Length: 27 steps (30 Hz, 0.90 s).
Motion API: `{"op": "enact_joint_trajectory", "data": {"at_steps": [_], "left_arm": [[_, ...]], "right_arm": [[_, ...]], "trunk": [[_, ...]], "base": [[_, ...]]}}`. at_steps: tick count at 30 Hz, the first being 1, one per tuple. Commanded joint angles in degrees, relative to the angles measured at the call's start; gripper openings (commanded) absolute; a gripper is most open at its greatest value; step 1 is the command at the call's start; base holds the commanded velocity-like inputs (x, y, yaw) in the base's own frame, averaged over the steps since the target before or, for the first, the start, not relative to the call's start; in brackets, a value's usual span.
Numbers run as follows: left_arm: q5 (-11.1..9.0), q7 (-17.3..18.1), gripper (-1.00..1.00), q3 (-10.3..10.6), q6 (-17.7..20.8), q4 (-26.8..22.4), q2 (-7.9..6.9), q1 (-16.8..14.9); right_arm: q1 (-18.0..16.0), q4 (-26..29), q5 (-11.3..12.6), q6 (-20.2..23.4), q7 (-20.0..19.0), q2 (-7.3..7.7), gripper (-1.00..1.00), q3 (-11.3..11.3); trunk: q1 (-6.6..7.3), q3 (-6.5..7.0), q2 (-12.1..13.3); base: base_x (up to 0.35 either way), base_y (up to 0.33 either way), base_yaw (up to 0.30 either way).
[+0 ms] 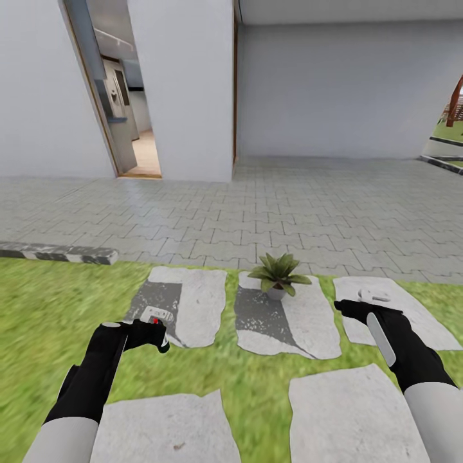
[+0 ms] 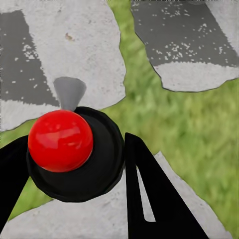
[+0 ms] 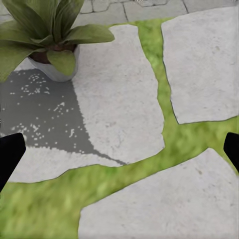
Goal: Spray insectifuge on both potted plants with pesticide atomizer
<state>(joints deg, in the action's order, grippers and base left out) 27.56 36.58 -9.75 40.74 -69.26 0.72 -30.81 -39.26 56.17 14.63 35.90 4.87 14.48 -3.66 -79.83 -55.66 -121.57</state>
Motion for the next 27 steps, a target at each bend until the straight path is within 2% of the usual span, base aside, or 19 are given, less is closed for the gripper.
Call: {"op": "enact_joint_trajectory", "data": {"at_steps": [1, 27], "left_arm": [[0.56, 0.6, -1.0, -0.18, 0.13, -0.08, 0.07, -0.04], [0.5, 0.6, -1.0, -0.18, 0.13, -0.05, 0.15, -0.04]], "right_arm": [[-0.02, 0.08, 0.61, 0.22, 0.49, 0.03, 1.0, 0.06], [-0.02, 0.08, 0.64, 0.22, 0.49, 0.03, 1.0, 0.06]], "trunk": [[0.23, 0.13, 0.39], [5.94, 4.8, 10.82]], "base": [[0.0, 0.0, 0.0], [0.0, 0.0, 0.0]]}}
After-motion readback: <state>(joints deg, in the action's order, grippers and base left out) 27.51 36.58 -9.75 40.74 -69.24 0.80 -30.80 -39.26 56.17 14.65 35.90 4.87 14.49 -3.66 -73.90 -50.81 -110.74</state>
